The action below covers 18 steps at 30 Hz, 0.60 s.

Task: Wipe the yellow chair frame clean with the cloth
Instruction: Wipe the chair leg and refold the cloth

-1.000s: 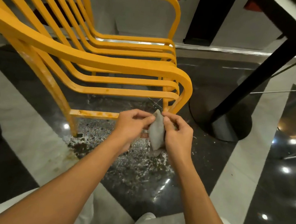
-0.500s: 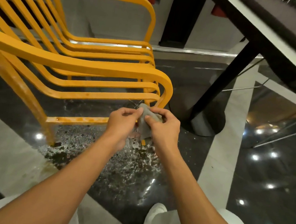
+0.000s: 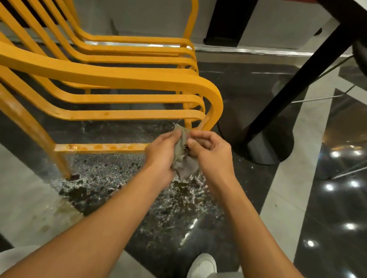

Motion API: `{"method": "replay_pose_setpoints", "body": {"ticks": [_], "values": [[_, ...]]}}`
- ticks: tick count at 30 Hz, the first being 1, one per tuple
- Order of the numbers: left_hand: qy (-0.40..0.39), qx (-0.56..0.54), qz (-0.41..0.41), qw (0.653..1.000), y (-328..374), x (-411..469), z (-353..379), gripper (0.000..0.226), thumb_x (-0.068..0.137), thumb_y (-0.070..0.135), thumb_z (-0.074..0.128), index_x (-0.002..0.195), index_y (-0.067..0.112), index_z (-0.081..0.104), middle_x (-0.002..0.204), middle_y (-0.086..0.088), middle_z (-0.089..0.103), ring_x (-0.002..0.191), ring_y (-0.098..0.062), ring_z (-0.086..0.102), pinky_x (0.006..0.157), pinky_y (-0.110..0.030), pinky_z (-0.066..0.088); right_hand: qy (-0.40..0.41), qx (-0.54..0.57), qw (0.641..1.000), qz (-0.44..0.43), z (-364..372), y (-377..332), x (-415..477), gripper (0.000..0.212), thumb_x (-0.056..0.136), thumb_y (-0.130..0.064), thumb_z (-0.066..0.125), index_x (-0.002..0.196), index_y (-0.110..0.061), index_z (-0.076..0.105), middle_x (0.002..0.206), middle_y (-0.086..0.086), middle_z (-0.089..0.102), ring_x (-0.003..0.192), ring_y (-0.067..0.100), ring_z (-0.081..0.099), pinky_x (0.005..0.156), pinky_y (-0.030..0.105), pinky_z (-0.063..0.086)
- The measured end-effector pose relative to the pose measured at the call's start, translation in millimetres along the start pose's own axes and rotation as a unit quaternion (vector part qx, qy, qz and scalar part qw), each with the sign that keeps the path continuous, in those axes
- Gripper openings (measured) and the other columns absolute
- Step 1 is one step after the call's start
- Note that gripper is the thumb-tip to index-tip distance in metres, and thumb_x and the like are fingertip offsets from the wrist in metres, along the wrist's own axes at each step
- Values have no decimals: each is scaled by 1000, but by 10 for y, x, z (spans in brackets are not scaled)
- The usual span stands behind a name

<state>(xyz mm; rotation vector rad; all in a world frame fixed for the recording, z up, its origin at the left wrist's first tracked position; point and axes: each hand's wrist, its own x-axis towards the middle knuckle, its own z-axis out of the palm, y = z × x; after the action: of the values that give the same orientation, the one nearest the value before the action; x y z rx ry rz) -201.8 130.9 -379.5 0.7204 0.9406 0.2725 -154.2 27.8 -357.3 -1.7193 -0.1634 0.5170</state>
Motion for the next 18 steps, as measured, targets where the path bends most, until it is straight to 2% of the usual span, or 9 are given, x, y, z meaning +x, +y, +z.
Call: {"method": "replay_pose_setpoints", "body": {"ticks": [3,5,7,9,11,12,14,16,18], "values": [[31,56,65,996,-28,105,31,6,100,27,74,102,23,77,104,-4,81,103,-26,77,93,-46,63,80,-44,996,11,-162,-30,136,14,90,-10,75,93,-24,74,90,0,79,83,9,75,73,29,60],[36,115,132,984,-37,136,78,3,99,28,75,98,30,77,104,5,79,106,-19,74,92,-39,62,144,-84,986,-6,-295,-55,210,15,92,-12,69,97,-25,73,87,-3,75,65,-4,66,57,14,50],[36,158,195,967,-49,169,143,9,98,30,76,106,30,79,108,10,76,105,-10,71,93,-33,59,172,-110,978,-34,-397,-58,287,18,96,-13,62,106,-25,70,87,-6,70,61,-4,61,49,8,41],[37,187,254,948,-77,261,209,19,95,31,79,113,29,81,116,10,74,109,-9,69,99,-38,59,165,-126,976,-62,-431,-95,346,21,100,-15,61,116,-25,69,92,-9,69,72,-3,62,54,5,42],[34,202,305,930,-94,325,288,23,93,29,81,116,27,82,118,9,74,112,-9,68,102,-40,59,141,-134,977,-82,-431,-116,430,25,102,-19,62,123,-28,69,103,-10,72,89,-4,64,67,4,47],[30,205,325,923,-108,363,325,24,93,27,82,117,25,82,118,8,74,112,-8,69,102,-40,58,129,-131,979,-85,-424,-114,484,25,102,-23,61,124,-31,70,108,-11,73,96,-2,66,77,8,51],[13,208,353,912,-148,427,395,27,92,23,83,119,20,81,118,6,76,111,-7,70,102,-38,58,99,-104,987,-77,-408,-96,582,24,101,-34,59,118,-37,74,109,-13,75,103,4,69,95,30,57],[-12,207,378,902,-192,434,451,27,91,20,83,119,17,81,118,4,77,112,-8,71,102,-38,58,76,-63,993,-67,-411,-71,632,25,99,-39,57,113,-36,77,104,-10,77,98,9,70,95,40,58],[-11,213,397,893,-248,466,458,26,91,17,83,117,15,81,115,3,77,110,-8,71,100,-38,59,75,-32,995,-63,-415,-52,660,23,102,-35,59,112,-31,79,104,-4,79,96,13,72,90,37,60]]}}
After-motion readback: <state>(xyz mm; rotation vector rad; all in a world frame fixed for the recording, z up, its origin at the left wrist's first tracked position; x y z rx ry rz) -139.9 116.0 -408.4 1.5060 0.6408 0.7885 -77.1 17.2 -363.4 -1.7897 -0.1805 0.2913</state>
